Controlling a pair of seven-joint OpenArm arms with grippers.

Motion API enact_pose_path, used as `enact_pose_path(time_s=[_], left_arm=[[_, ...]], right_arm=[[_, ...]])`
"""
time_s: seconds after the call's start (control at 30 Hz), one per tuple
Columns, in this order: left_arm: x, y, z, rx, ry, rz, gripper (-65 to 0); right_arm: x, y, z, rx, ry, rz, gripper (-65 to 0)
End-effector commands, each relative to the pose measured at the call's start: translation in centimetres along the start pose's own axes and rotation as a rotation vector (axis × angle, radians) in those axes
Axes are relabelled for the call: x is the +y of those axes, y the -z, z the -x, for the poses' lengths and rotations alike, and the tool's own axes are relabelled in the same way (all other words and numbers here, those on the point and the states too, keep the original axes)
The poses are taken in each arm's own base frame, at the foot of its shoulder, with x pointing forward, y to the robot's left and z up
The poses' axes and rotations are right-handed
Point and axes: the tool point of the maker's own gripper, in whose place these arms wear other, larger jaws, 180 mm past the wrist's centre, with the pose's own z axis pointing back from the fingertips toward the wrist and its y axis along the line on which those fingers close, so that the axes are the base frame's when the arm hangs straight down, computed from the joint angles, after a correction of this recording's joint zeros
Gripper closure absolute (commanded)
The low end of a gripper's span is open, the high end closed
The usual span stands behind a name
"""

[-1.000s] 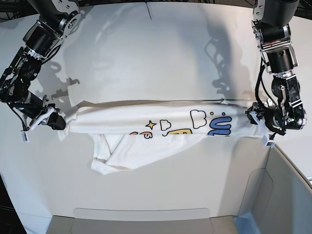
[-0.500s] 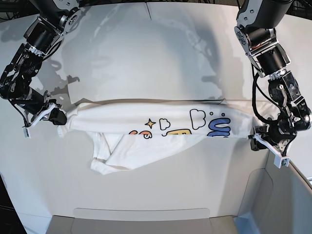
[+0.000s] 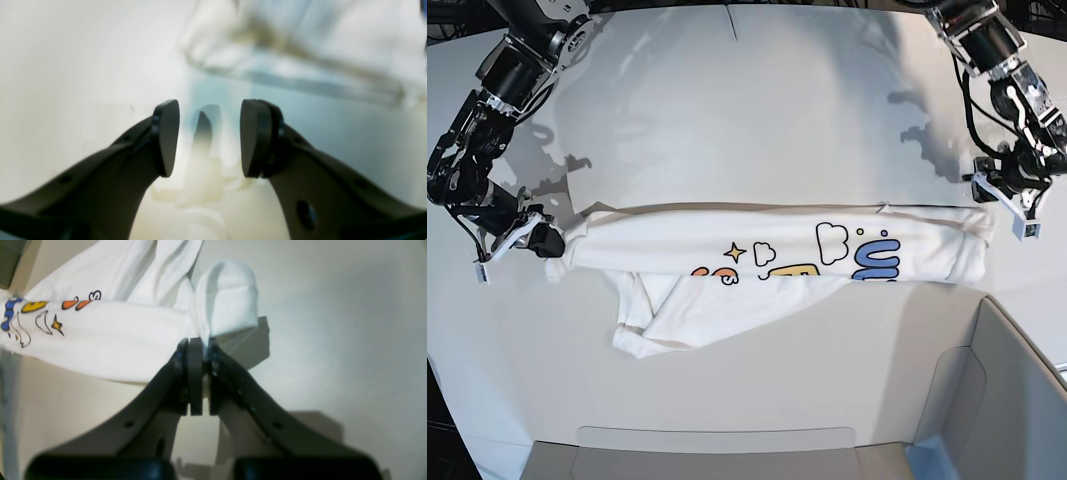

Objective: Layout the t-shirt on the table in an organized manner, then fold the t-shirt properly
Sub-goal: 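Lower the stretched shirt and release it with the left gripper, then regrasp the shirt edge near the collar with the left gripper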

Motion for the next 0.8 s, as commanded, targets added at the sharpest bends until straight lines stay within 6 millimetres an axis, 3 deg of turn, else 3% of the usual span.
enact_pose_path(time_s=[0.0, 0.13, 0.37, 0.77], left_arm=[[-1.1, -0.5, -1.6, -0.07, 0.03, 0.026, -29.9], [-4.0, -0.2, -1.1, -0.09, 0.01, 0.073, -29.9], [-8.4, 0.8, -1.6, -0.101, 0.037, 0.164, -29.8], [-13.4, 1.6, -2.9, -0.155, 0.09, 0.267, -29.8]], right_arm=[[0.1, -0.5, -2.1, -0.056, -0.027, -0.003, 0.0], [1.2, 0.4, -1.9, -0.026, -0.059, -0.028, 0.0], [1.2, 0.4, -1.8, -0.025, -0.06, -0.029, 0.0], [1.1, 0.3, -1.9, -0.027, -0.059, -0.025, 0.0]])
